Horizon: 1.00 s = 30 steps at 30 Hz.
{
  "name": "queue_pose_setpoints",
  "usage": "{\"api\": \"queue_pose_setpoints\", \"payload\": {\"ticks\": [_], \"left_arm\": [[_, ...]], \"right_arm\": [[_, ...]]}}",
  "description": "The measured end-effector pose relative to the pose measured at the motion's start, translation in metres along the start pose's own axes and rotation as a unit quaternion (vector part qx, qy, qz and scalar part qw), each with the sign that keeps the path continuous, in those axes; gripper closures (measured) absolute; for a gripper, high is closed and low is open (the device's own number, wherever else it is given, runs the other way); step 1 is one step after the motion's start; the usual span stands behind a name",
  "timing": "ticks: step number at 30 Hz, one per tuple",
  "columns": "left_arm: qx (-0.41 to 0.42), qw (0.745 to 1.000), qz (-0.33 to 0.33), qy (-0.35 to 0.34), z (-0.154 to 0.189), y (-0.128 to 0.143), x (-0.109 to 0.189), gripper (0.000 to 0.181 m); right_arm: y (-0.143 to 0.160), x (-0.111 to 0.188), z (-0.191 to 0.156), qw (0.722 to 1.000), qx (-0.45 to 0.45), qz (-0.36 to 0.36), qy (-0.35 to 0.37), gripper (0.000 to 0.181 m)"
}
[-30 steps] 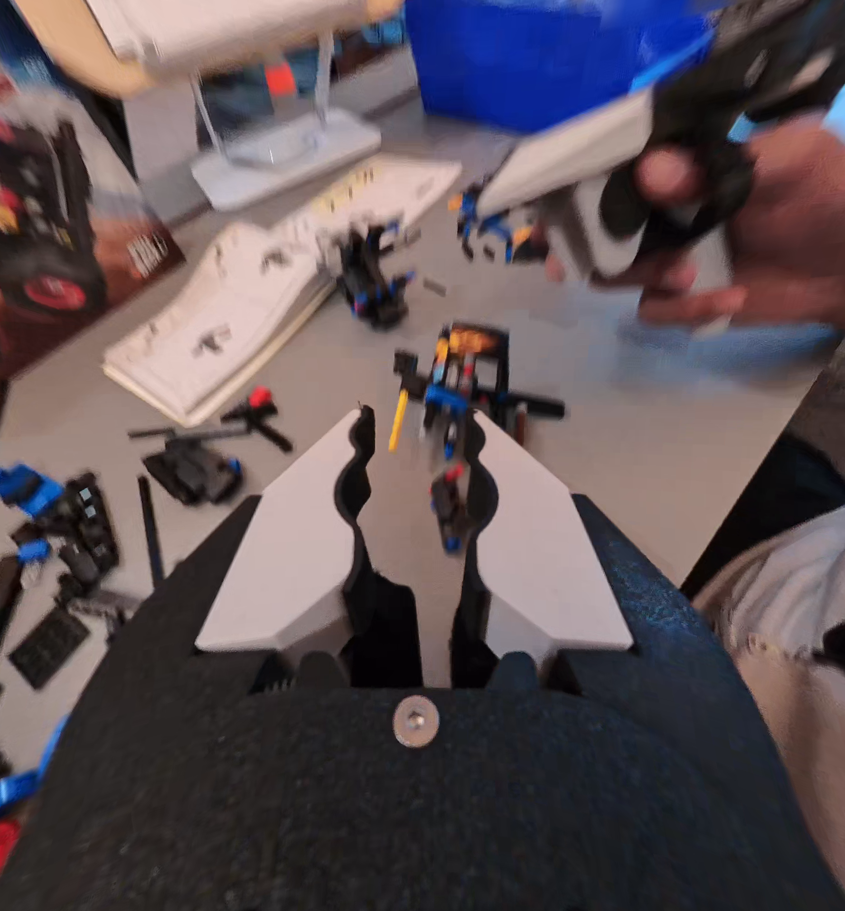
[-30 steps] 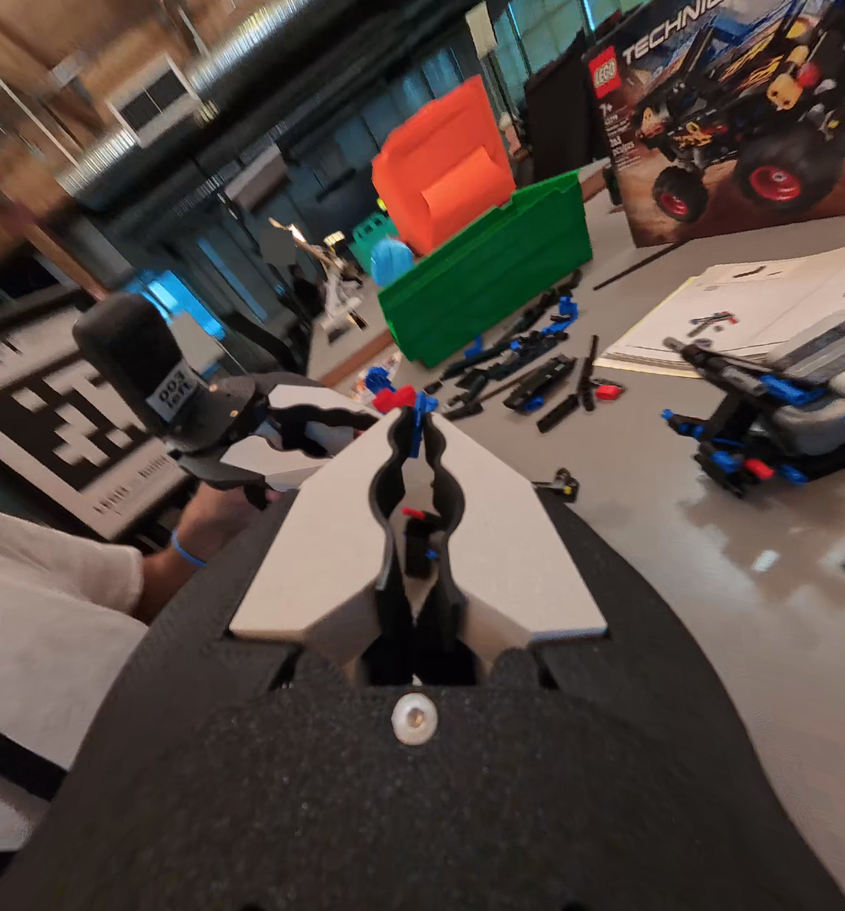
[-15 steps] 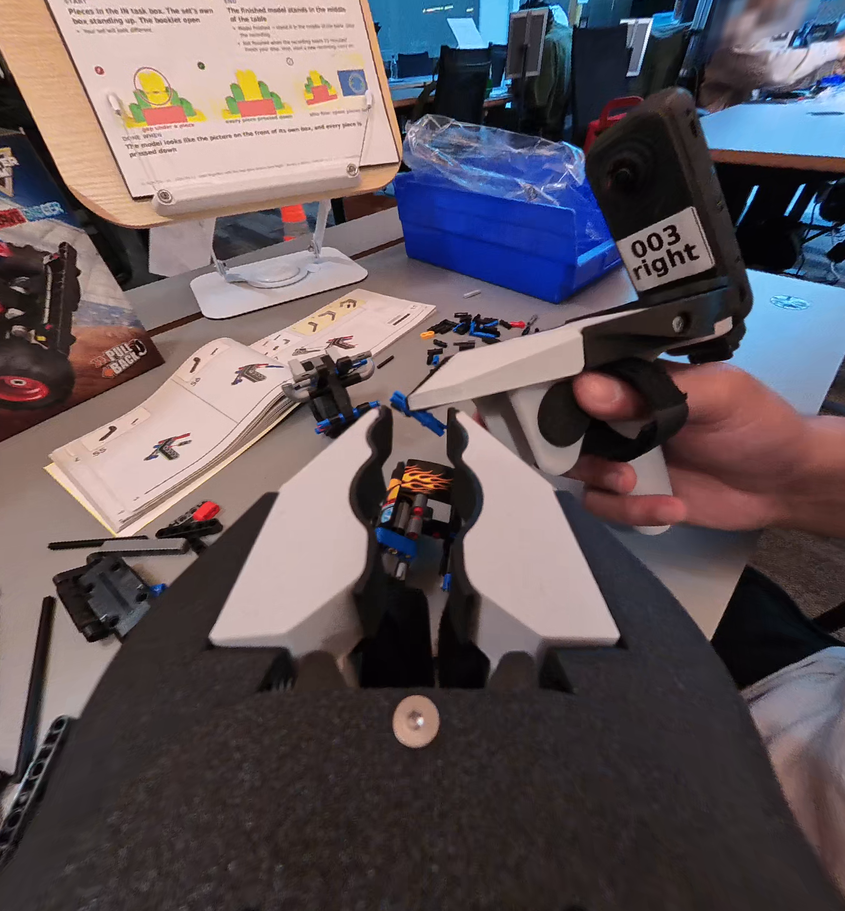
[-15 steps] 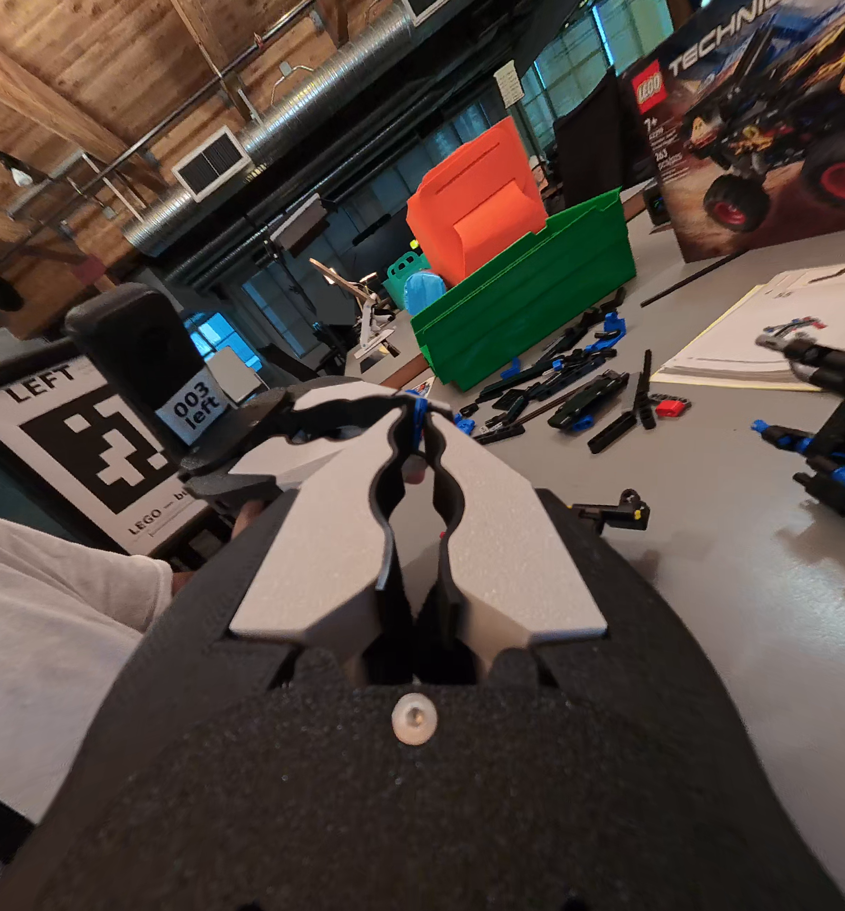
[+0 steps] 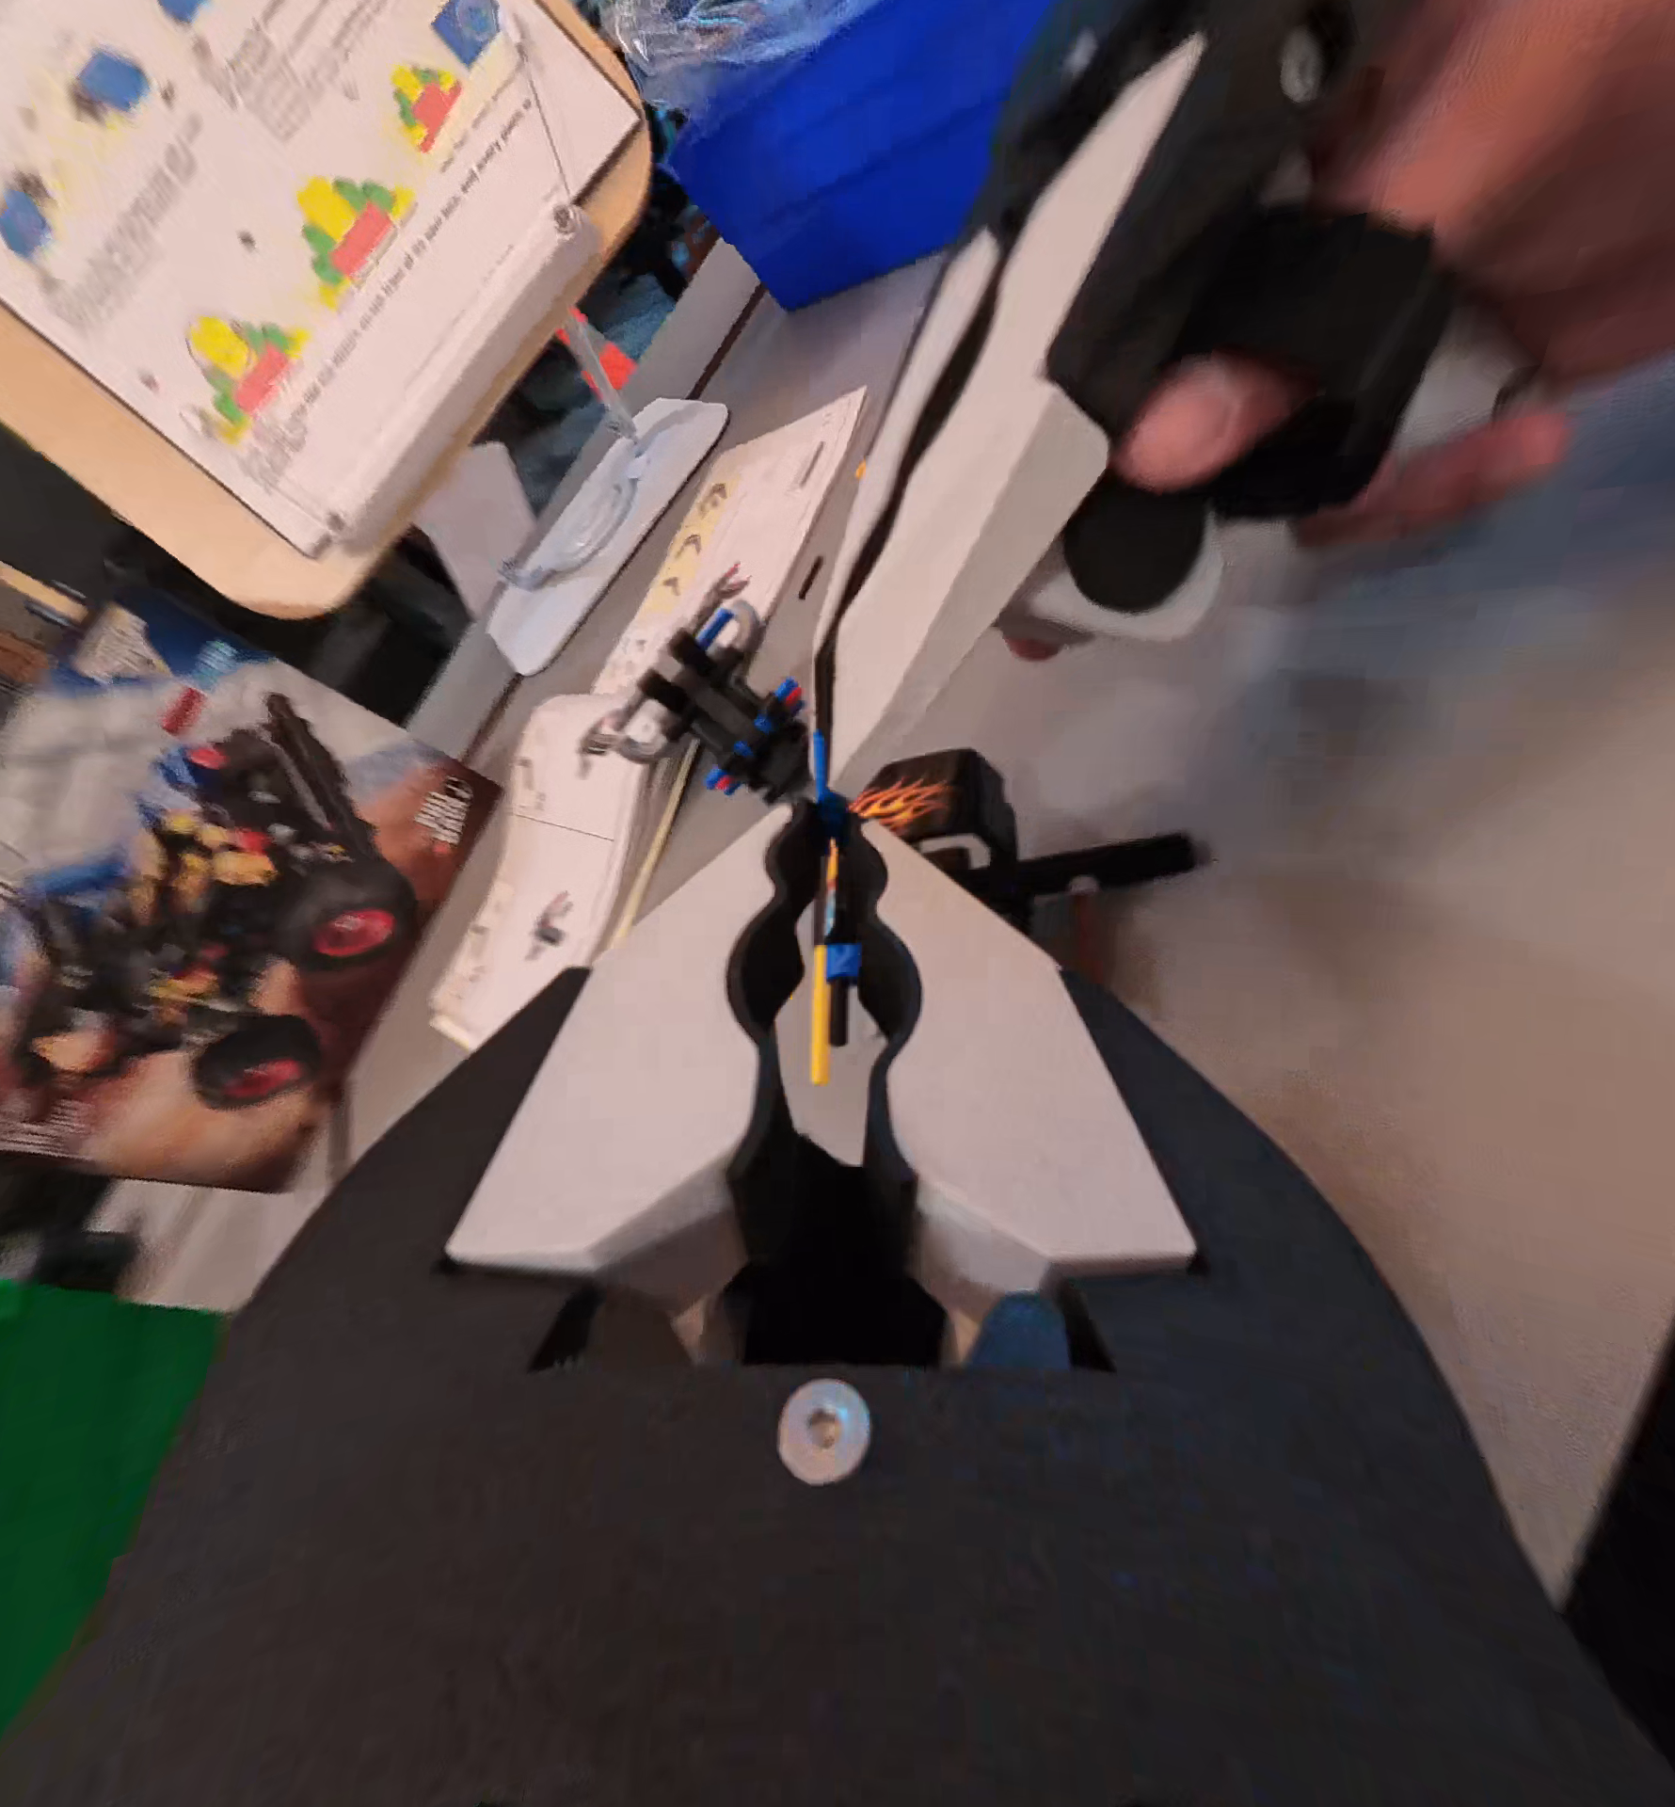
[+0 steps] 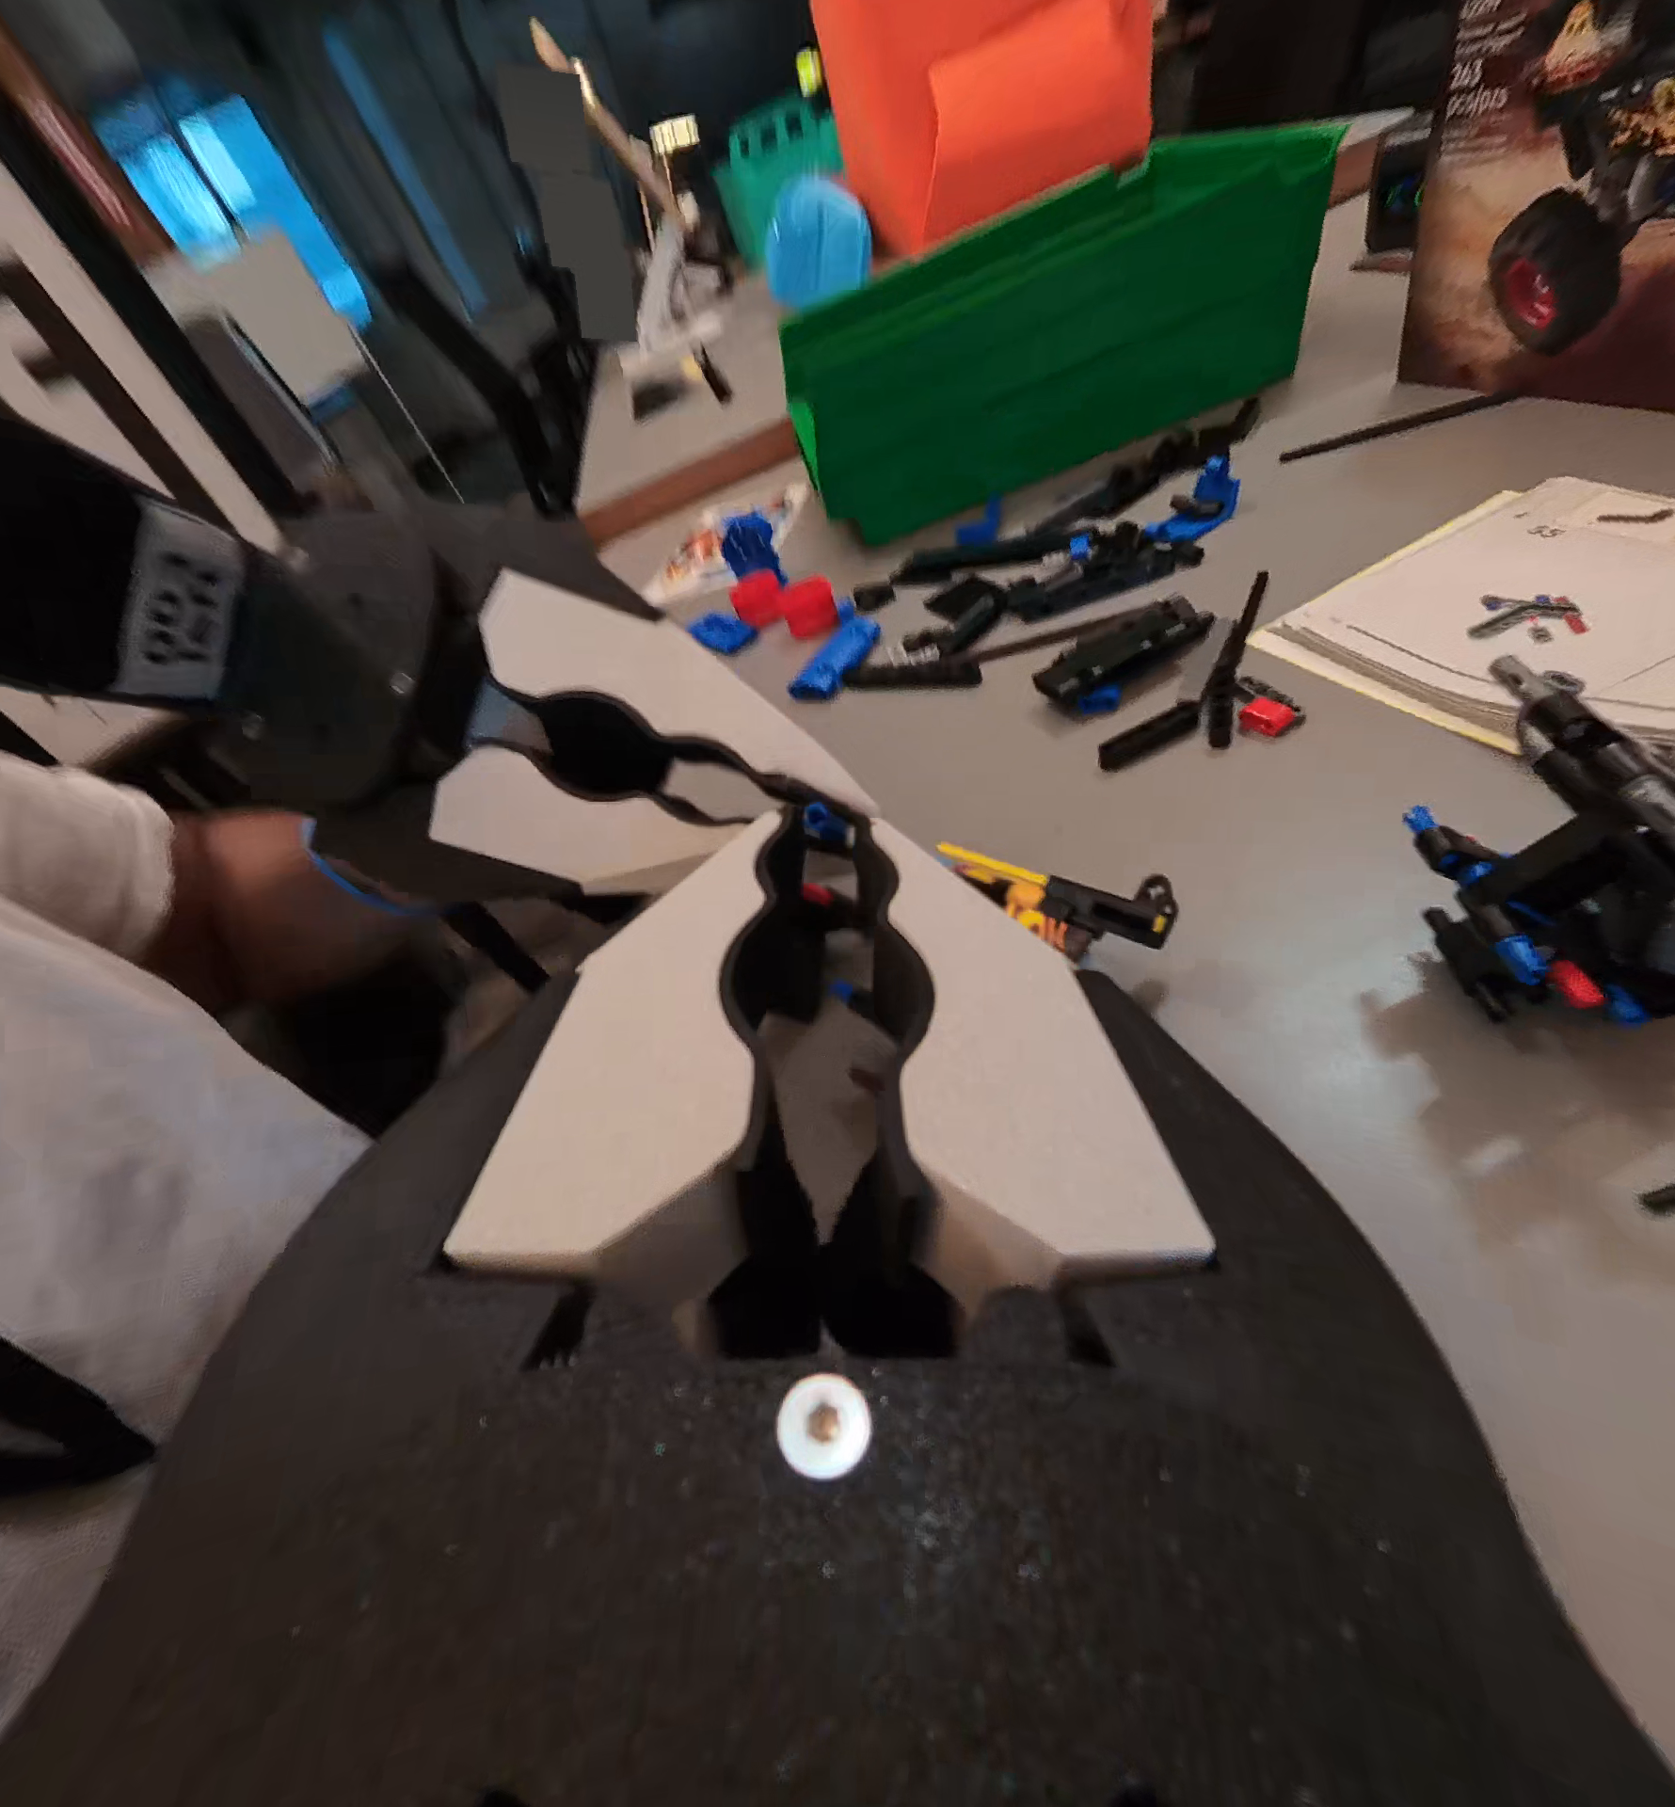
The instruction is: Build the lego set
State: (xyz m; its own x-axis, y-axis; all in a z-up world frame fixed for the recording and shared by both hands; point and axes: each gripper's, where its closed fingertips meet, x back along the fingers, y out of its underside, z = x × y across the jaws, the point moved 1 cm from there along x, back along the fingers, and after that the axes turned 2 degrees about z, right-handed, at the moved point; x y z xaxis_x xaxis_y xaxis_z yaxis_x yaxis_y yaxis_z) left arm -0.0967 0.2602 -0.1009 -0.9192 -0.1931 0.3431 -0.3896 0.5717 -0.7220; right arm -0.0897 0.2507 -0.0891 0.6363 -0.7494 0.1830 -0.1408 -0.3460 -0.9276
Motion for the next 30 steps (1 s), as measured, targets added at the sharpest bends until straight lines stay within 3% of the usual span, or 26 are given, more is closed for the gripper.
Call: {"api": "queue_pose_setpoints", "payload": {"ticks": [3, 8, 13, 17, 30], "left_arm": [[-0.073, 0.997, -0.016, -0.018, 0.003, 0.001, -0.001, 0.179], [-0.110, 0.993, -0.023, -0.032, 0.006, 0.001, 0.000, 0.178], [-0.056, 0.998, 0.014, -0.036, 0.000, -0.006, 0.006, 0.177], [-0.082, 0.995, 0.025, -0.045, 0.001, -0.009, 0.008, 0.178], [-0.097, 0.993, 0.016, -0.059, 0.001, -0.008, 0.008, 0.179]], "right_arm": [[0.005, 0.001, -0.001, 0.998, 0.056, -0.032, 0.019, 0.173], [0.009, 0.000, -0.002, 0.995, 0.087, -0.040, 0.034, 0.177], [0.002, 0.004, -0.005, 0.999, 0.052, -0.009, 0.007, 0.178], [-0.001, 0.005, -0.008, 0.999, 0.027, 0.003, -0.021, 0.178], [0.003, 0.002, -0.008, 0.999, 0.045, -0.002, -0.009, 0.178]]}}
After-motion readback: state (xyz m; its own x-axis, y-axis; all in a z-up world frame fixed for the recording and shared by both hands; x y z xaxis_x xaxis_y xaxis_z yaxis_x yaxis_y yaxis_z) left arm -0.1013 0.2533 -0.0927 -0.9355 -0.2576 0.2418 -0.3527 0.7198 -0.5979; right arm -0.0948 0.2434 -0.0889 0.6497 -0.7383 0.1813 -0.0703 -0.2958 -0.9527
